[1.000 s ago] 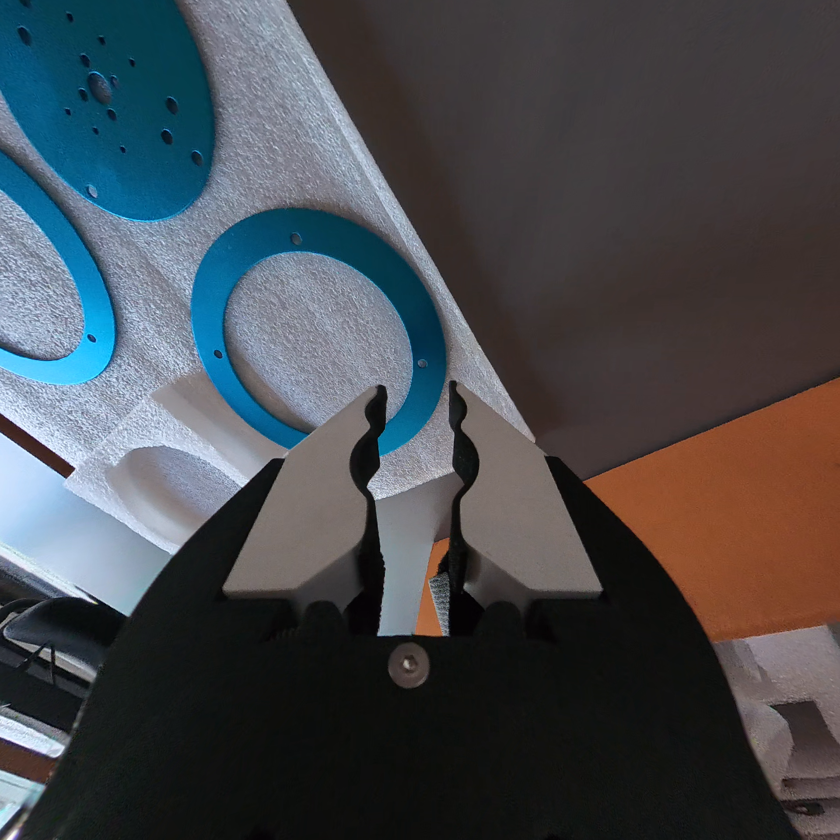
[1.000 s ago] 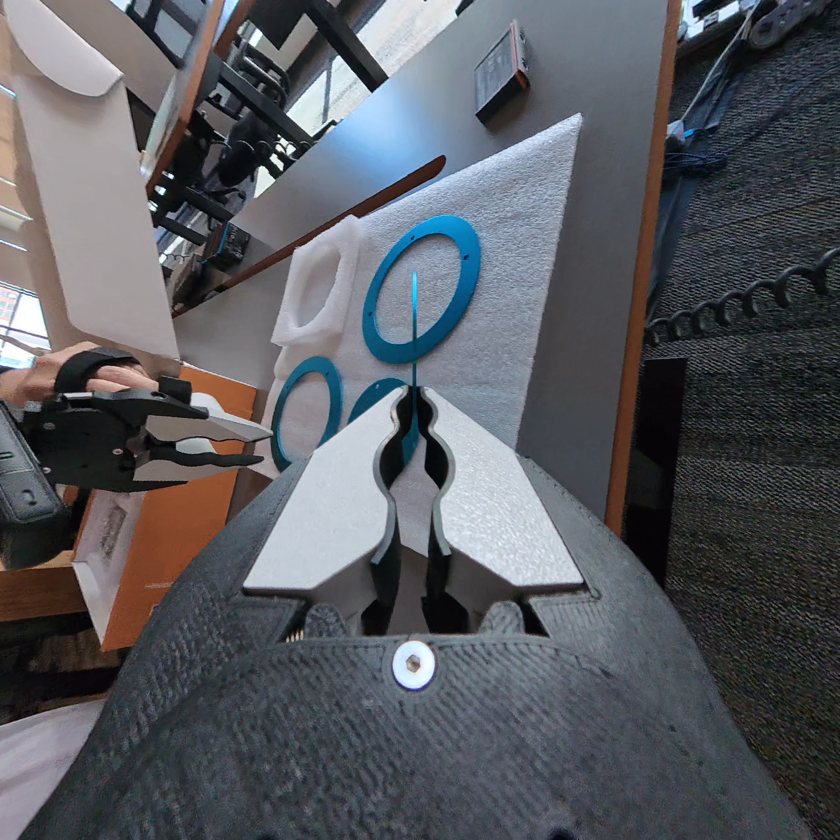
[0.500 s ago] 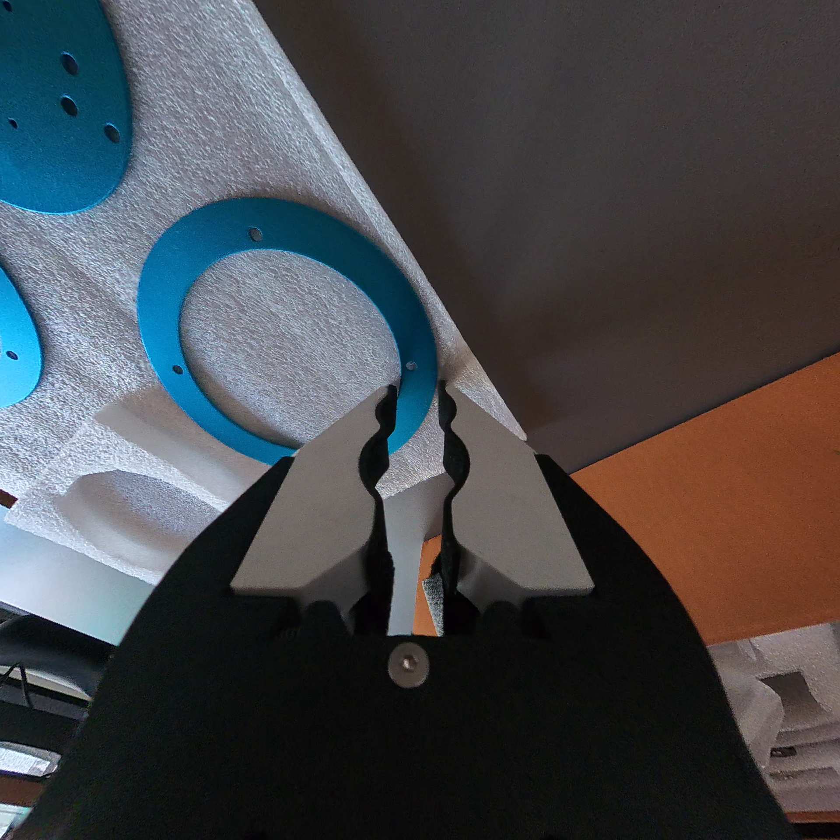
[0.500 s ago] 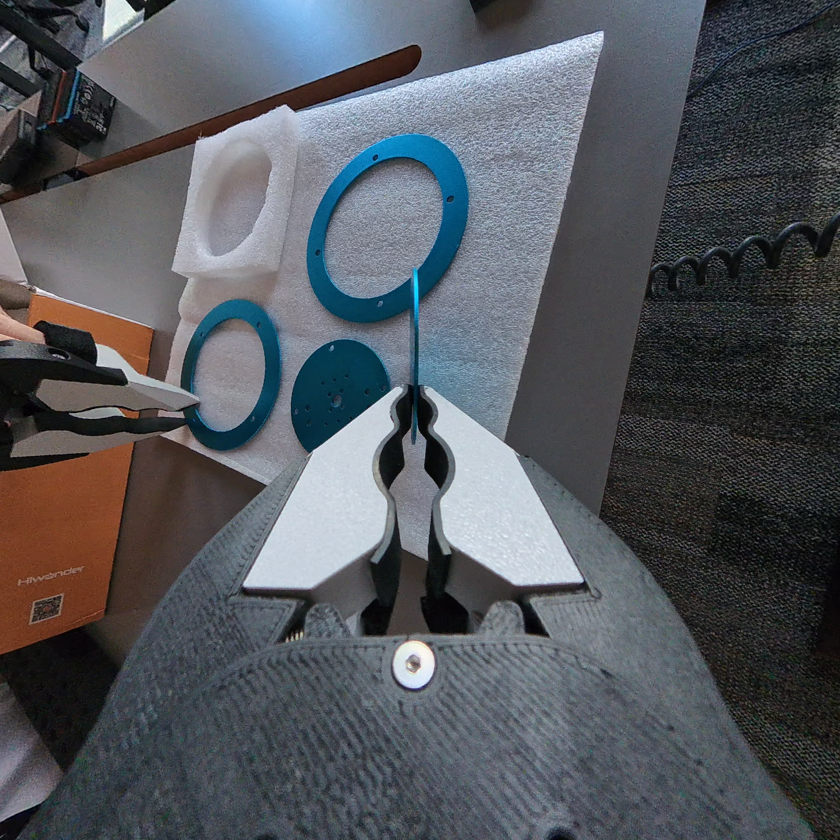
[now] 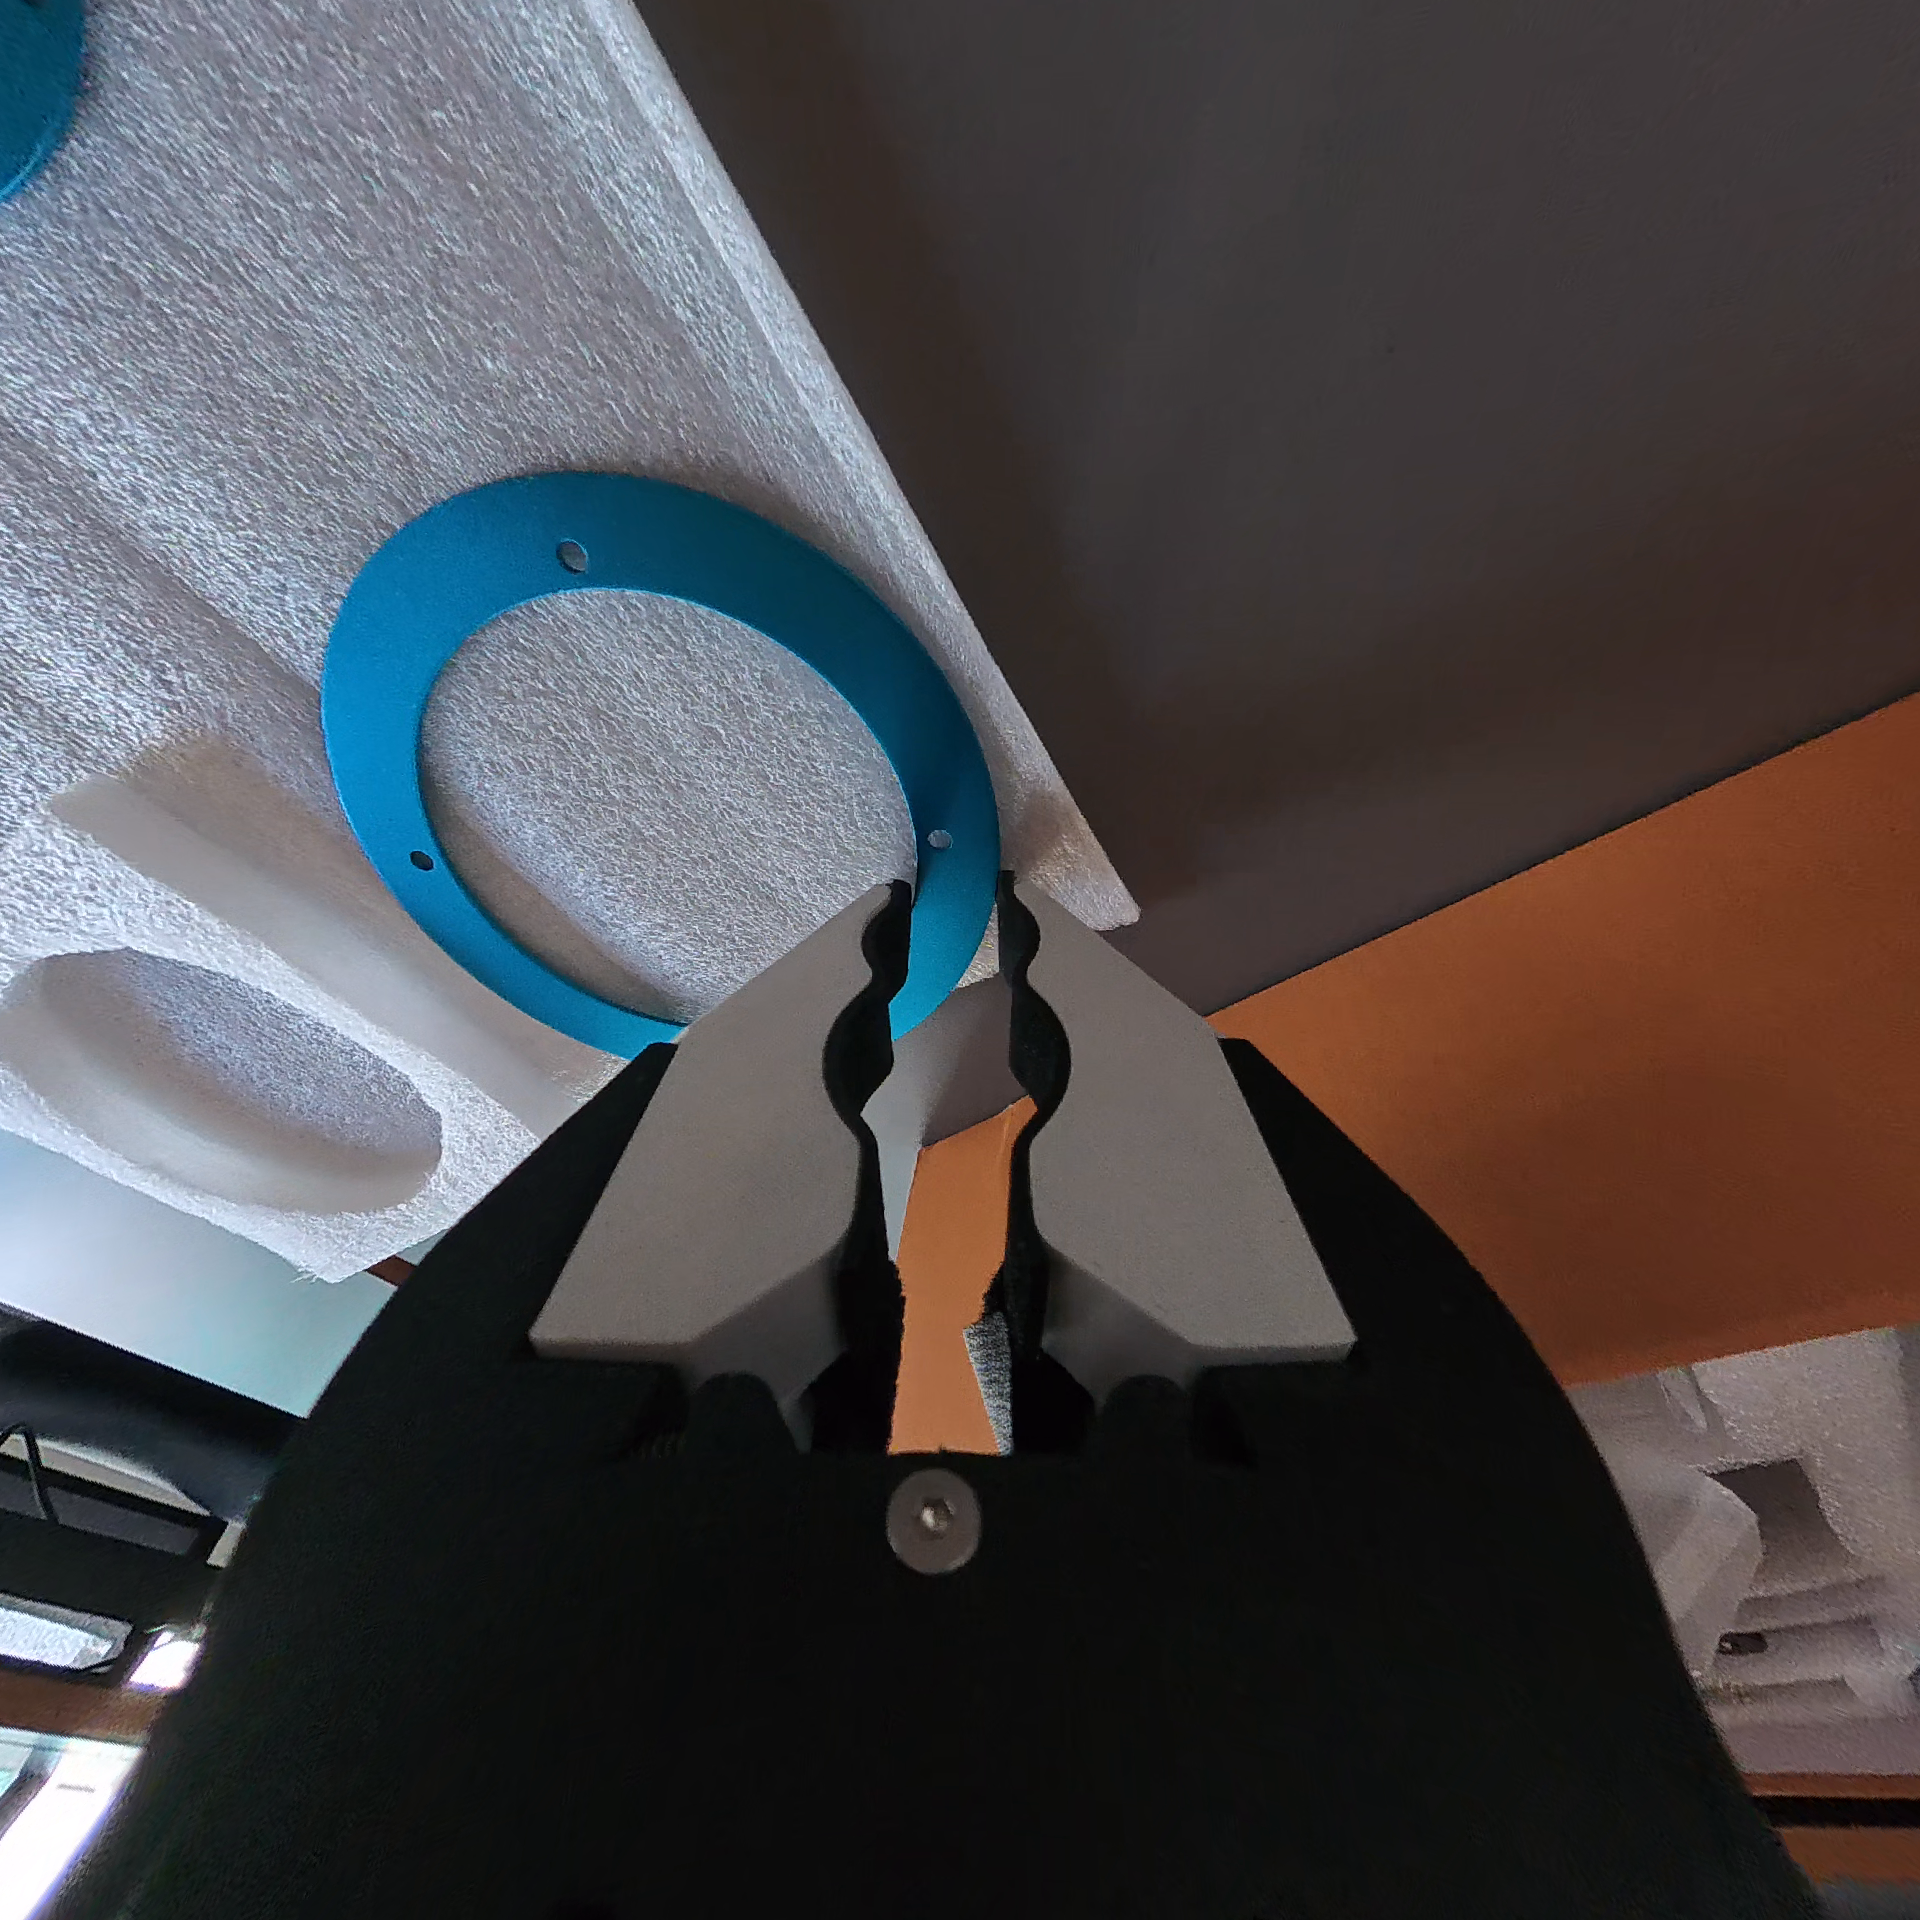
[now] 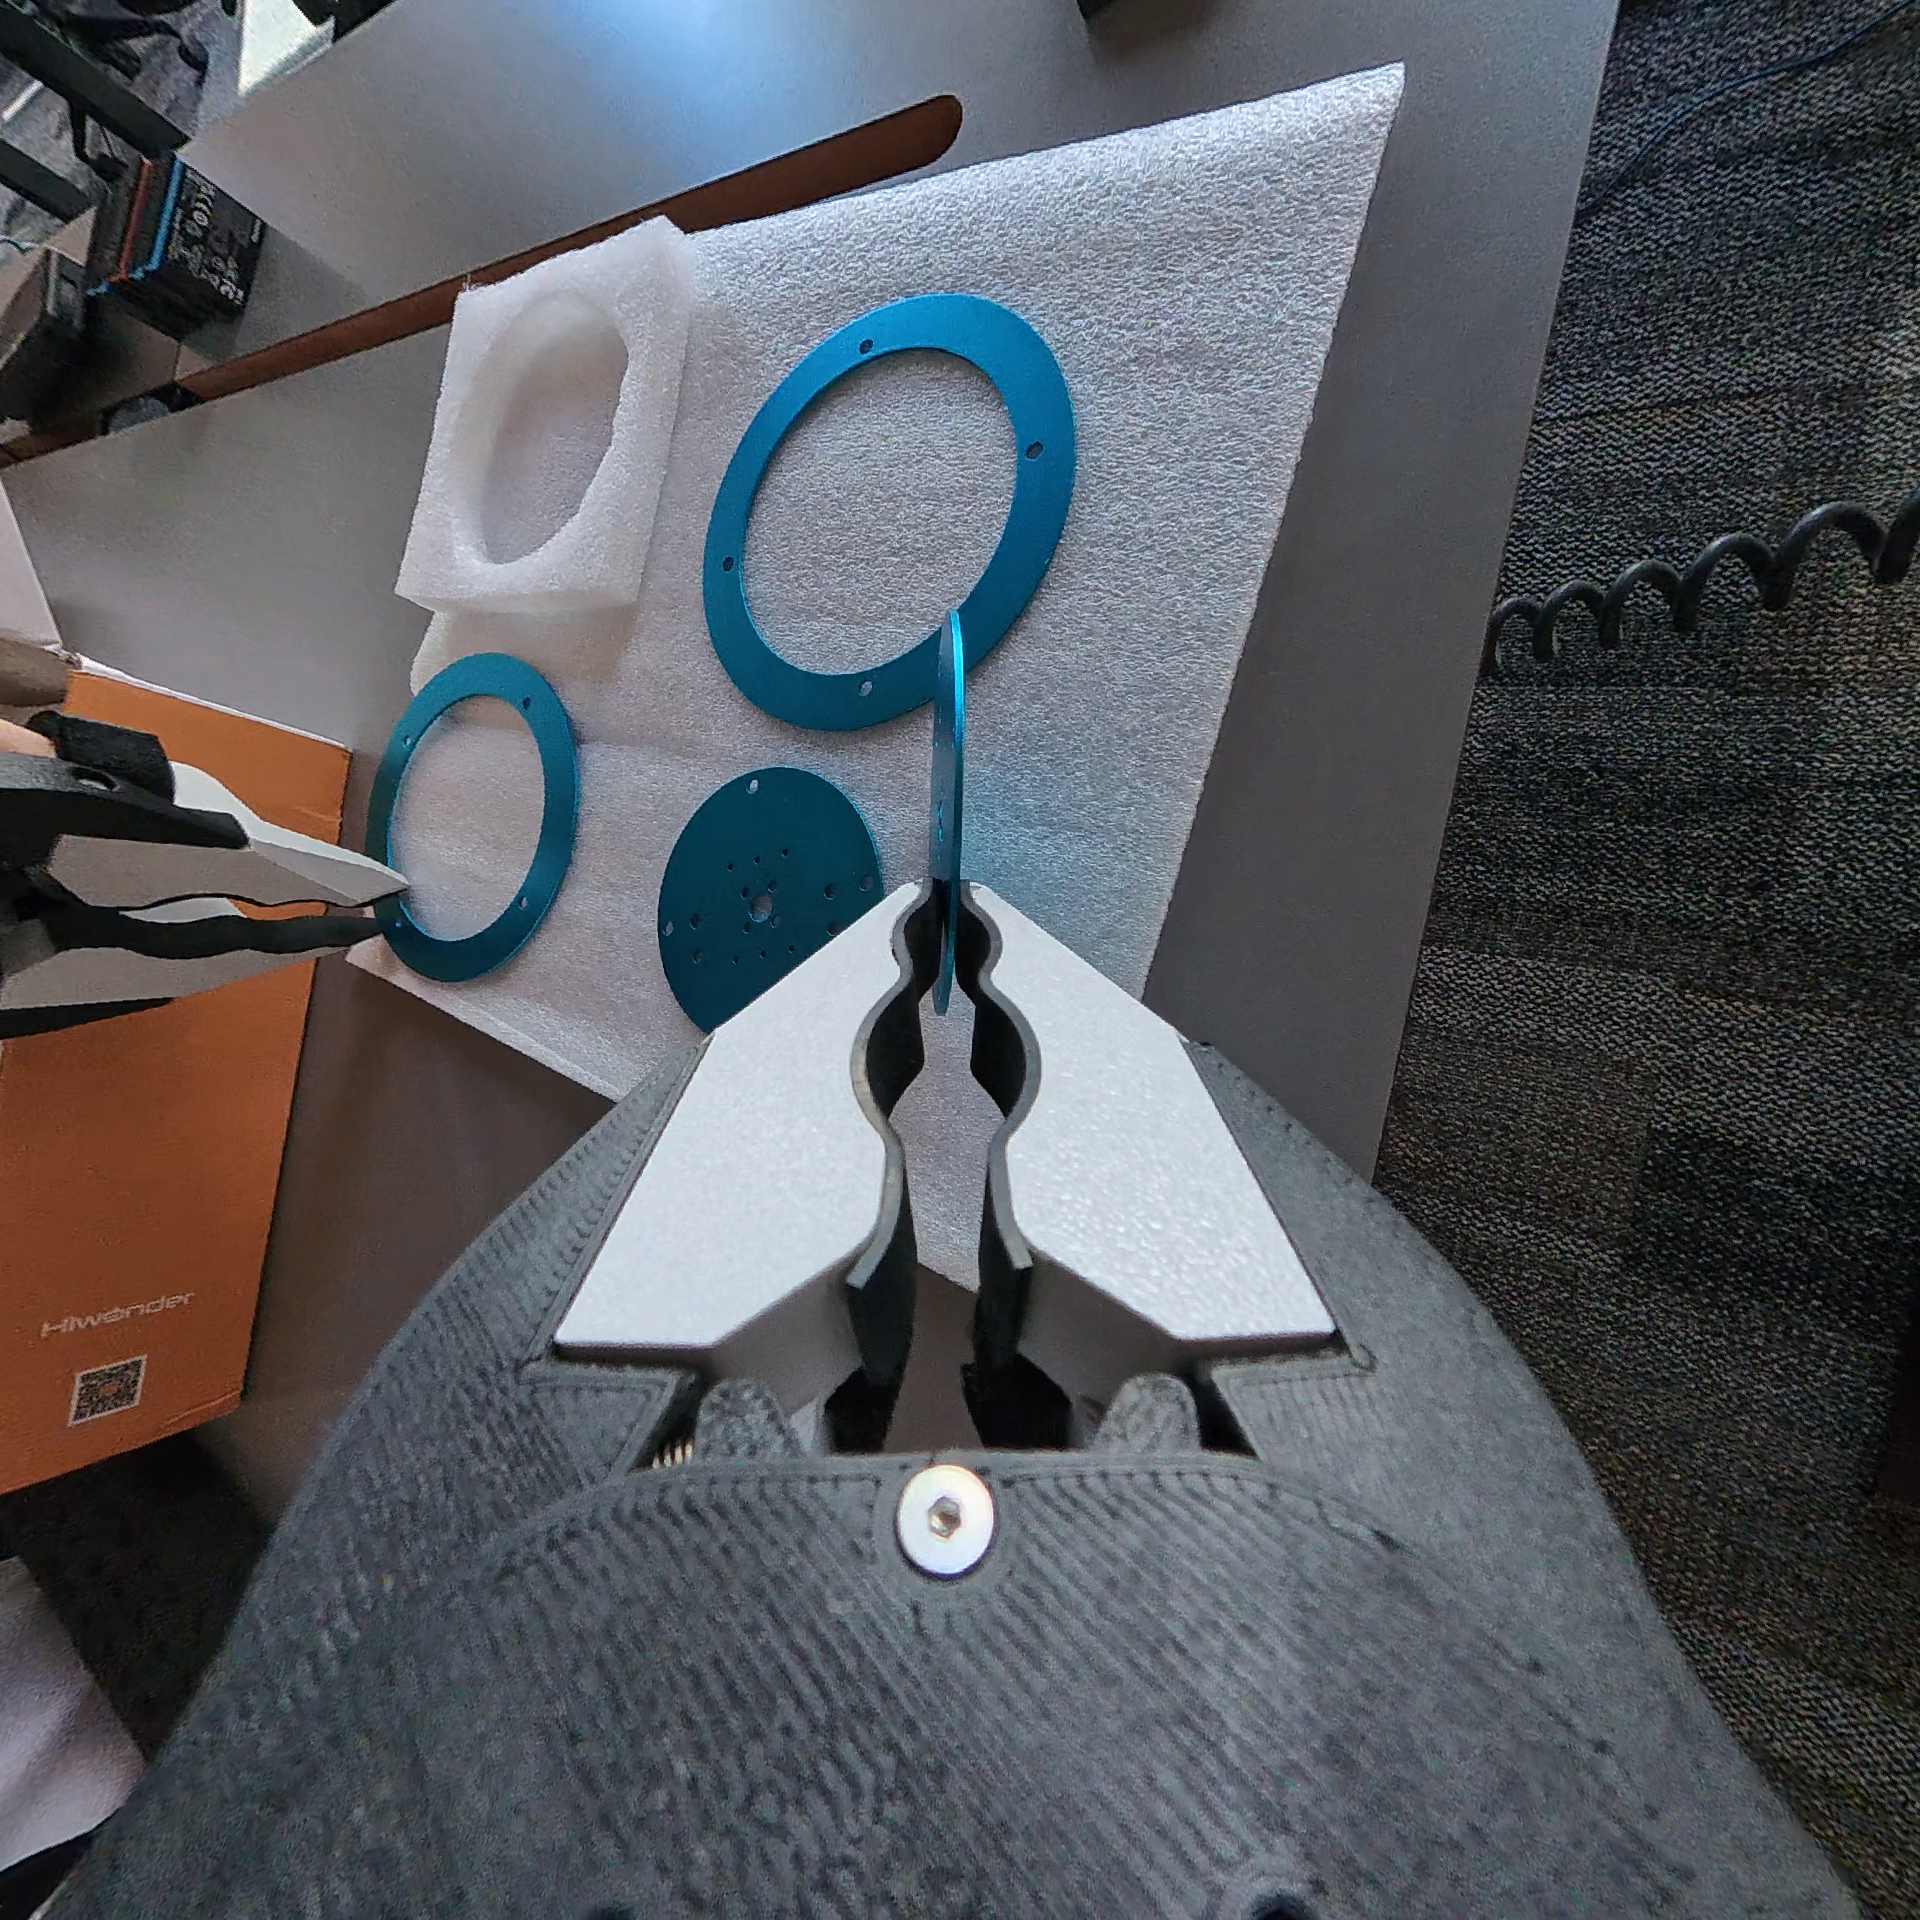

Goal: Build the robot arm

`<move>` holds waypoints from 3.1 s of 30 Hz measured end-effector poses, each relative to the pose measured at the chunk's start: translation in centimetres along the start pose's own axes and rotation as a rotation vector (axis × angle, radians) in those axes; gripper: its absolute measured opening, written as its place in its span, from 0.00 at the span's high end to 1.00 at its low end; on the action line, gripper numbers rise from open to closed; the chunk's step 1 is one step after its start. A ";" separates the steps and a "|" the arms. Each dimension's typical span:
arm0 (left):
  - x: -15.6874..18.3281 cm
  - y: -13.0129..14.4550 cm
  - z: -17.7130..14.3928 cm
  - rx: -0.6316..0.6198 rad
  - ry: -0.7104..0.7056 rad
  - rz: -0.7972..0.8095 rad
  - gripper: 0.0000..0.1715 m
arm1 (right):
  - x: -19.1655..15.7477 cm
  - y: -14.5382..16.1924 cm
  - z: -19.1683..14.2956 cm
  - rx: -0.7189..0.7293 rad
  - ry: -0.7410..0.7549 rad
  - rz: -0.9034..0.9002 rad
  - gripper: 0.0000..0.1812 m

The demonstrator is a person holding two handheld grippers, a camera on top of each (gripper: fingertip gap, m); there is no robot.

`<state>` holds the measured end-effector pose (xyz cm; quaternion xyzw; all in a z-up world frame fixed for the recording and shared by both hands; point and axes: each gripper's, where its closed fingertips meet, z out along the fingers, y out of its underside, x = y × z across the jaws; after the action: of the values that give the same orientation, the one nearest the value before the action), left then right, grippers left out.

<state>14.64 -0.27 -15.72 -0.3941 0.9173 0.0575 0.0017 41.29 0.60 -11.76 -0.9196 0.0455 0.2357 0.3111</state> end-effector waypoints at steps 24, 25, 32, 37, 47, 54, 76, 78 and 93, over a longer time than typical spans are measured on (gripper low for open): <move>6.9 2.7 -23.5 0.768 -0.151 -0.559 0.86 | -18.4 2.0 9.0 -0.284 -0.691 0.152 1.00; 7.5 3.0 -23.4 0.753 -0.154 -0.556 0.86 | -18.1 2.2 9.4 -0.290 -0.690 0.176 1.00; 9.7 3.0 -23.1 0.701 -0.169 -0.529 0.86 | -18.1 3.7 11.3 -0.369 -0.718 0.285 1.00; 10.1 2.2 -22.8 0.675 -0.164 -0.494 0.86 | -17.7 4.0 11.8 -0.378 -0.702 0.308 1.00; 9.8 1.3 -22.2 0.663 -0.147 -0.477 0.86 | -17.2 4.6 12.1 -0.410 -0.611 0.263 0.98; 10.0 1.2 -22.1 0.654 -0.147 -0.472 0.86 | -17.2 4.6 12.2 -0.406 -0.612 0.252 0.98; -6.9 -8.9 -6.8 0.545 -0.099 -0.750 0.51 | -3.6 1.6 -7.0 0.064 -0.407 0.168 1.00; -9.2 -9.9 -4.3 0.484 -0.133 -0.757 0.51 | -2.8 1.9 -6.3 0.048 -0.407 0.194 1.00; -13.5 -13.8 -0.5 0.389 -0.071 -0.827 0.47 | 0.9 3.9 -2.8 -0.050 -0.288 0.251 1.00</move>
<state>33.94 0.01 -16.02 -0.7173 0.6760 -0.1077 0.1300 42.34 -4.12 -12.42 -0.8710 0.1088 0.4027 0.2595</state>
